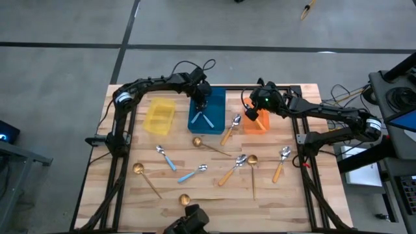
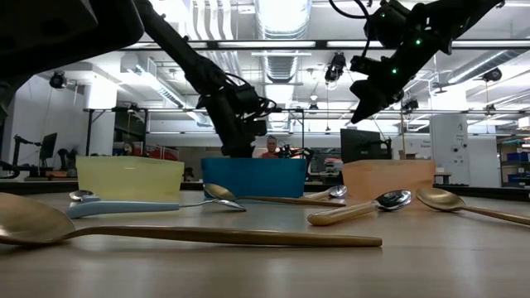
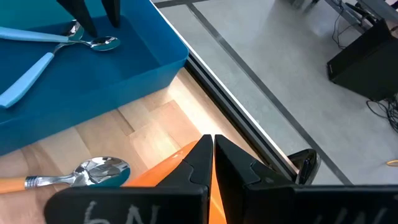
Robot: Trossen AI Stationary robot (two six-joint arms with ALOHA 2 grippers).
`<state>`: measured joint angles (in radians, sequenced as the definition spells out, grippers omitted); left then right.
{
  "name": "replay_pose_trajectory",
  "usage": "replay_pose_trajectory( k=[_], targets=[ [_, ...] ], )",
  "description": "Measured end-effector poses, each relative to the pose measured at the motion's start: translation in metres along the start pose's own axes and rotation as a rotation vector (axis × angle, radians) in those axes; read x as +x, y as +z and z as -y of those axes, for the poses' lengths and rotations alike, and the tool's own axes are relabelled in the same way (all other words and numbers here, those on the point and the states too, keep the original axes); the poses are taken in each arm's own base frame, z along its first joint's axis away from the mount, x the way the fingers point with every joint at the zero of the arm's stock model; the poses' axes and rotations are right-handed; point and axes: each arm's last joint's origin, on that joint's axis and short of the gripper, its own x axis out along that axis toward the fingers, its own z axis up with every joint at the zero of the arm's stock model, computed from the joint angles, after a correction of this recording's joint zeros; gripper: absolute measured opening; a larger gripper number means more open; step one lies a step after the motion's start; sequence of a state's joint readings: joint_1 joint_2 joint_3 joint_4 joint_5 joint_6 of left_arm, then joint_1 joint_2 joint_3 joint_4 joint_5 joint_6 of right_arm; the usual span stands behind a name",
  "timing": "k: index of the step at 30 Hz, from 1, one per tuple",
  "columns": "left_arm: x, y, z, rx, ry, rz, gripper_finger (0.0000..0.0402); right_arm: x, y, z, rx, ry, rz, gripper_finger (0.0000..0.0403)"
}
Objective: Sort silverware by color (type)
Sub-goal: Put the blue spoon into the blue bin
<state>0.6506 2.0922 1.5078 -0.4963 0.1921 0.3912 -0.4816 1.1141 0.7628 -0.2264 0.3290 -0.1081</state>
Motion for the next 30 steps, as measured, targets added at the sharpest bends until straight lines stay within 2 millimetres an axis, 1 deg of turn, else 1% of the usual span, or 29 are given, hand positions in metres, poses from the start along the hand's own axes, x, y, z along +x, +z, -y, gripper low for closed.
replay_pose_trajectory(
  k=[15, 19, 23, 30],
  targets=[
    [0.011, -0.009, 0.006, -0.023, 0.0, 0.012, 0.0155, 0.0, 0.0, 0.0, 0.0, 0.0, 0.0, 0.0009],
    [0.011, -0.009, 0.006, -0.024, 0.012, 0.017, 0.0155, 0.0, 0.0, 0.0, 0.0, -0.001, -0.001, 0.0009],
    [0.011, -0.008, 0.003, -0.027, 0.082, 0.013, 0.0155, 0.0, 0.0, 0.0, 0.0, -0.003, -0.001, 0.0009],
    [0.011, -0.008, 0.004, -0.028, 0.077, 0.01, 0.0155, 0.0, 0.0, 0.0, 0.0, -0.003, -0.001, 0.0009]
  ],
)
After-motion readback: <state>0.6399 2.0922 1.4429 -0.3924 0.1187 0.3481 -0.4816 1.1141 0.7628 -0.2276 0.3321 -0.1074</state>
